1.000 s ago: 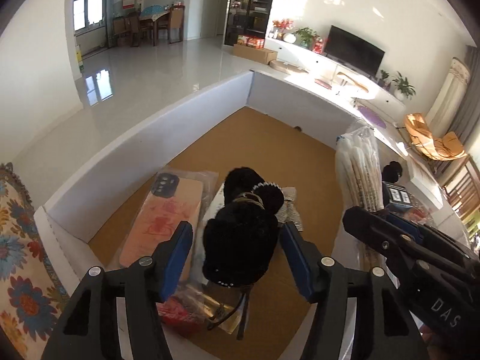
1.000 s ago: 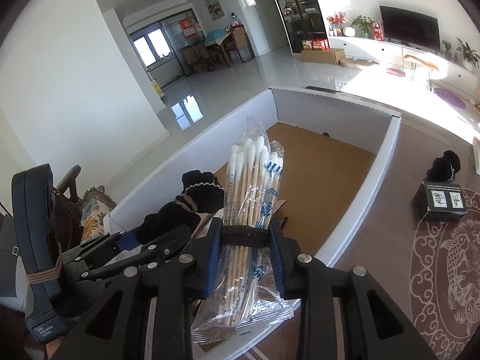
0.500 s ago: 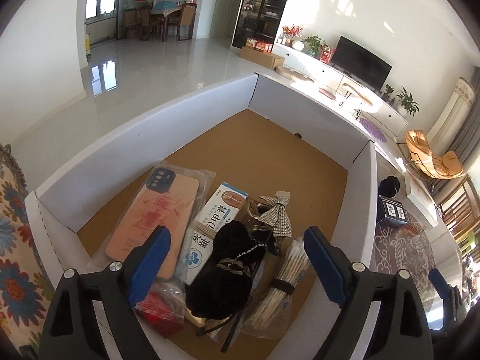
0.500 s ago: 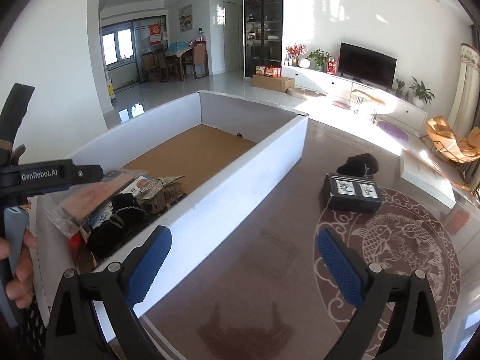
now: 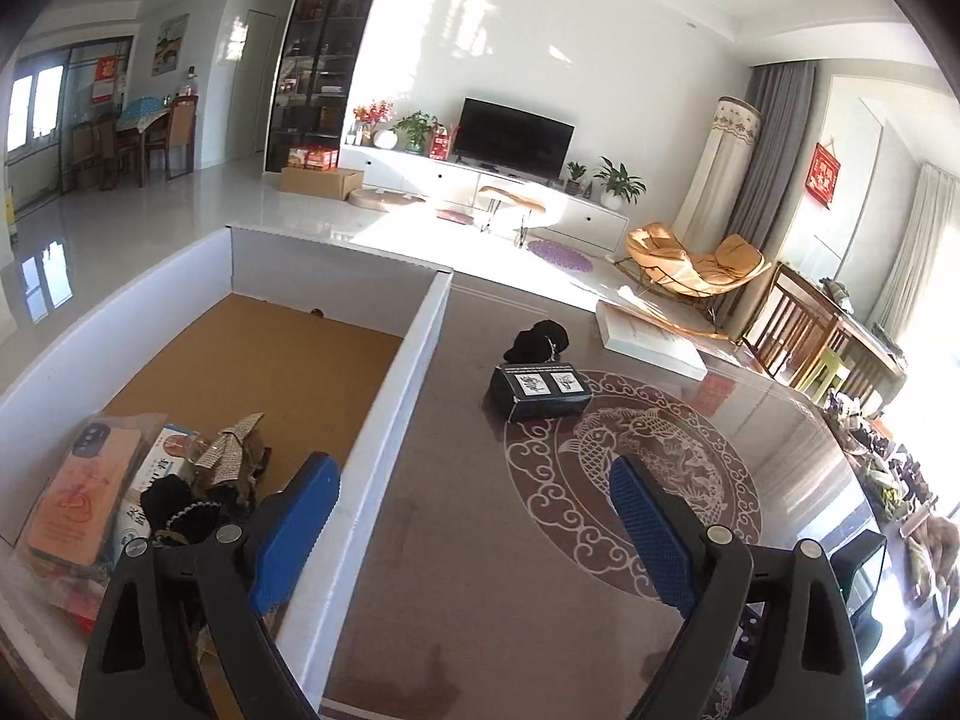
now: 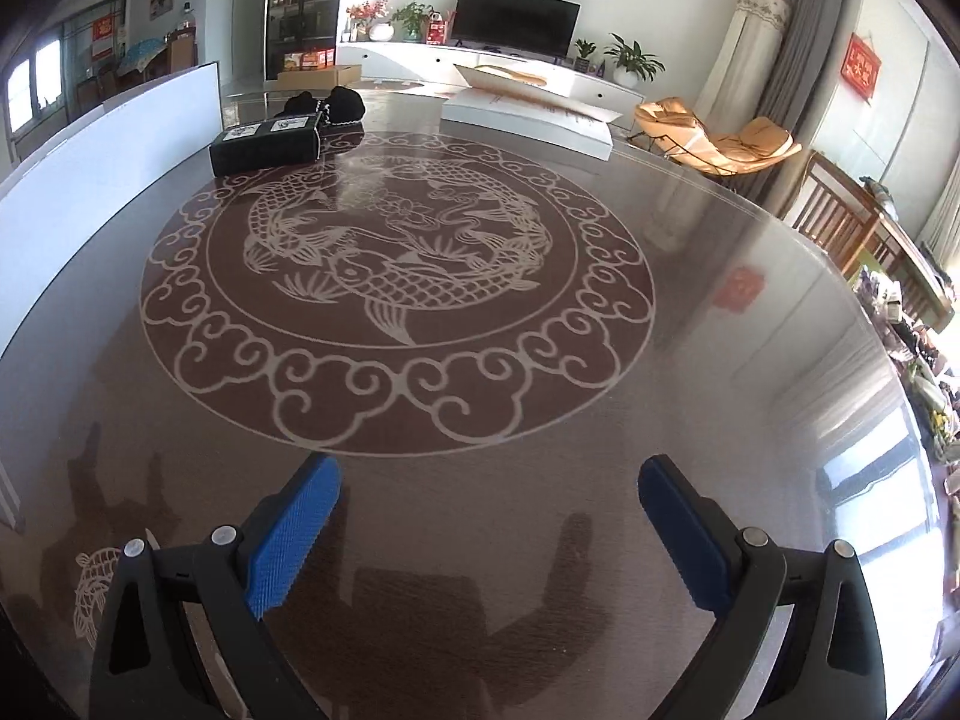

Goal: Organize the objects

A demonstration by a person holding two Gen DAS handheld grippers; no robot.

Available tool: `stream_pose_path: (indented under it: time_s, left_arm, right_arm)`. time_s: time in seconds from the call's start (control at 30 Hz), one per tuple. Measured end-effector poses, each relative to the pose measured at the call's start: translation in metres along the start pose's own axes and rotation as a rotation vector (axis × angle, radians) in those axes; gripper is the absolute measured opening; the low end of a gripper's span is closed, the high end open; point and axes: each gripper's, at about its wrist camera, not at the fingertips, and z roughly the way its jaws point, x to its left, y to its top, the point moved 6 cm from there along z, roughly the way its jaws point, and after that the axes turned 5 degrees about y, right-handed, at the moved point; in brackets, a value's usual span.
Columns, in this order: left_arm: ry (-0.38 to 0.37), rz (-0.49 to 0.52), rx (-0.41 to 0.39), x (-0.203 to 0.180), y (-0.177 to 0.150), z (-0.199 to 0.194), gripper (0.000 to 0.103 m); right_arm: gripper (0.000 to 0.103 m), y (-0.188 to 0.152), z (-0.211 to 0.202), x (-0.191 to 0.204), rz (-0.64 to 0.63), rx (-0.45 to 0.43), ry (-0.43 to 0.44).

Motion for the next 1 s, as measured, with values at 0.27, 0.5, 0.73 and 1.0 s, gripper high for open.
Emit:
stream_pose_path:
  time_s: [0.27,0.5,0.73,1.0]
  left_arm:
    - [-0.107,0.131,0.157,-0.078,-0.051,0.035,0.092]
    - [-0.027,0.245,0.311,-0.098,-0.102,0.080,0.092]
    - [0.047,0.268,0.371,-0.087,-0.124,0.099,0.092]
    - [0.069,0.268,0.393,-0.083,-0.131,0.104,0.092]
  right_arm:
    - [0.103,0.001,0.004,-0.005,0.063,0.007,0.040]
    - [0.103,-0.001,0.011,-0.010,0.127,0.030,0.113]
    - [0.103,-0.001,0.011,-0.008,0.128,0.031,0.113]
    - [0.103,-0.001,0.011,-0.008,0.128,0.031,0.114]
